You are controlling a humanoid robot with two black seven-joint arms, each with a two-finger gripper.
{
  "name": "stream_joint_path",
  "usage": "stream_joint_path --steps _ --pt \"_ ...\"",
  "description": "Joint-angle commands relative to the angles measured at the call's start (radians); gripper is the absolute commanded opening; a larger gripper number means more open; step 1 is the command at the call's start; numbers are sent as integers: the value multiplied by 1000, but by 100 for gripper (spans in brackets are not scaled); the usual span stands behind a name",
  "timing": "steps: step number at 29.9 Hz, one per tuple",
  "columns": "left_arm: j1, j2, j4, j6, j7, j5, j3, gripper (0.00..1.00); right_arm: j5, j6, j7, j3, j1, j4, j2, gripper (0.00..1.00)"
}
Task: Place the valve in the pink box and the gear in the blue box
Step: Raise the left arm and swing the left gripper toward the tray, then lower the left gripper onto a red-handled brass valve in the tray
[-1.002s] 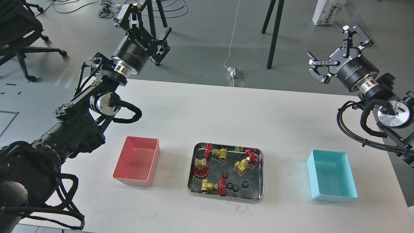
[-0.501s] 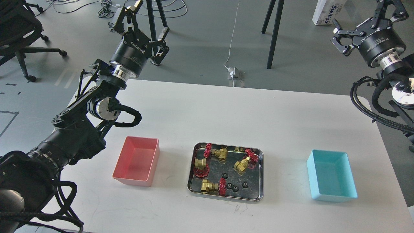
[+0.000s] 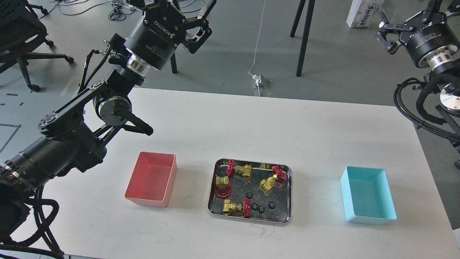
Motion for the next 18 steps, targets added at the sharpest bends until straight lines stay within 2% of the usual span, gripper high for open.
stream_joint_path --steps 1,3,5,8,12,14,16,18 --pt "-218 119 -36 0 0 80 350 100 -1 0 -3 0 -6 -3 -3 100" --pt "-397 170 -50 0 0 141 609 100 -1 5 -5 -7 -6 -3 -2 100" --pt "-517 174 -71 4 0 215 759 100 -1 5 -12 -2 -6 -3 -2 100" --pt "-632 168 -145 71 0 366 882 100 -1 2 -15 1 -7 -1 4 100" --pt "-755 75 -257 231 0 517 1075 98 -1 -1 -15 1 -10 -3 6 100" --pt "-807 -9 -293 384 0 624 1220 96 -1 -1 -15 1 -13 -3 1 100" --pt "-827 -121 -289 619 0 733 1394 94 -1 -3 -15 0 -18 -3 -3 100" --pt "-827 -218 -236 825 0 779 1545 94 -1 -3 -15 0 -26 -4 -5 100"
